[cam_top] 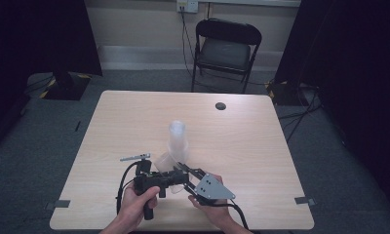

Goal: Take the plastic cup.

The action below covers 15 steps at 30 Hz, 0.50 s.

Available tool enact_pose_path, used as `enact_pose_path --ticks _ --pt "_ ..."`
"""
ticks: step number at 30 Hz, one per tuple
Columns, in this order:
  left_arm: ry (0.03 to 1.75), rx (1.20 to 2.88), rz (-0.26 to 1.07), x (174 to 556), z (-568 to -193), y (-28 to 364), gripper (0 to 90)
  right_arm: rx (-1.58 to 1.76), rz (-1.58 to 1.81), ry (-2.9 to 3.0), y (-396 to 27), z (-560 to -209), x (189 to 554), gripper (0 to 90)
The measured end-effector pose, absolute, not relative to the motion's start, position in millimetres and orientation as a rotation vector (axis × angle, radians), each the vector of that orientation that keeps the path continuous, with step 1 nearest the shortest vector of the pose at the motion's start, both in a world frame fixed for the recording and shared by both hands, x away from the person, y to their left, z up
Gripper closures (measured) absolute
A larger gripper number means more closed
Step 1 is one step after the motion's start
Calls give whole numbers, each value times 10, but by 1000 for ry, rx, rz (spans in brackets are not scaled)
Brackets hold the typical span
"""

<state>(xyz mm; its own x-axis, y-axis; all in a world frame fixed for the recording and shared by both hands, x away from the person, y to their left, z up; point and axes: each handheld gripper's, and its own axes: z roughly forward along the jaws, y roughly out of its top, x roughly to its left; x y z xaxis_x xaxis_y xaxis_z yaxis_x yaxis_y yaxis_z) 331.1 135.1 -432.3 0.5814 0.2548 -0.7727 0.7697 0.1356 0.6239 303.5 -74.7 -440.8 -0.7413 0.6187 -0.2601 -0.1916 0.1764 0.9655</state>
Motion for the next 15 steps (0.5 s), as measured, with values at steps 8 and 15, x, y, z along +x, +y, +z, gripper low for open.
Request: enact_pose_path --ticks 8,15 --pt "932 1445 -425 3339 -4323 1387 240 423 1610 1835 -781 -4415 3057 891" --pt "909 1464 -355 3349 -4286 1435 216 434 1609 1851 -801 -4411 3066 896"
